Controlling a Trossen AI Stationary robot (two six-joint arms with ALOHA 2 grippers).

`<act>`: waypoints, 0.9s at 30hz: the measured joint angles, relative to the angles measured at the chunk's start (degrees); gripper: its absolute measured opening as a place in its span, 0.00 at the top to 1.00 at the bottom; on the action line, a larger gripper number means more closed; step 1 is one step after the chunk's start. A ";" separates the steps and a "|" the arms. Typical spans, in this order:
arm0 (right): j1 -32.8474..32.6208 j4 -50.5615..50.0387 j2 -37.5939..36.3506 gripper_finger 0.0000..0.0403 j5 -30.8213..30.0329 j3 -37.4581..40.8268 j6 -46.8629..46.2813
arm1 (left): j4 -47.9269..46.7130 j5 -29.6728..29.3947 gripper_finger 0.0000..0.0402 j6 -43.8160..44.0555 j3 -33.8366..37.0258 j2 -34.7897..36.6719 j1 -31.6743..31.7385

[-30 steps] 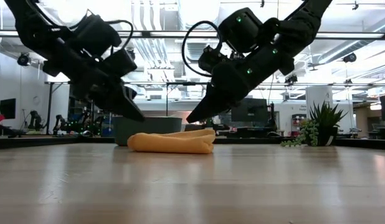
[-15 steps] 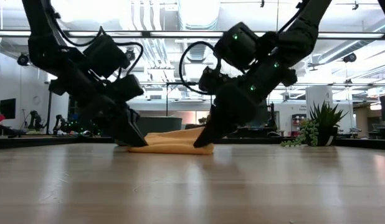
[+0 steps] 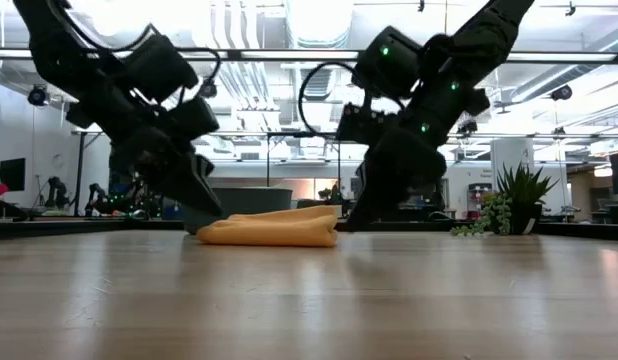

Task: Fold microfiber towels
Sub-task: Fold the orange microfiber towel

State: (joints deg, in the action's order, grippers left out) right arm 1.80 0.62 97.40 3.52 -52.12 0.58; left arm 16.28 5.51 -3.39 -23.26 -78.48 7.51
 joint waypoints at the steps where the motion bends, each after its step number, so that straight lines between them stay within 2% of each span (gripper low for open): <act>1: -0.02 -0.12 -0.64 0.97 -0.74 0.00 0.00 | -0.22 -0.02 0.98 -0.15 0.02 1.05 0.00; 5: 0.11 1.84 -2.37 0.97 -3.65 0.00 0.14 | 0.15 -0.76 0.98 -2.74 -0.18 4.31 0.00; 10: 1.61 6.92 -2.20 0.97 -6.76 -0.02 0.94 | 2.74 -9.43 0.98 -8.54 -0.05 4.81 0.56; 13: 2.98 10.80 -0.82 0.97 -6.77 -0.07 1.01 | 5.78 -11.73 0.98 -10.45 -0.07 2.75 1.62; 18: 4.76 15.57 2.79 0.97 -6.77 -0.09 1.40 | 11.26 -12.06 0.98 -10.55 -0.13 -3.50 3.01; 27: 5.35 12.43 5.75 0.97 -6.59 -0.06 3.45 | 15.92 -14.32 0.98 -10.63 -0.78 -14.11 4.98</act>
State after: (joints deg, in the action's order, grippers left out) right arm 7.15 13.05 103.15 -3.07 -52.17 4.03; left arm 32.19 -8.81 -14.02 -24.05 -92.59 12.48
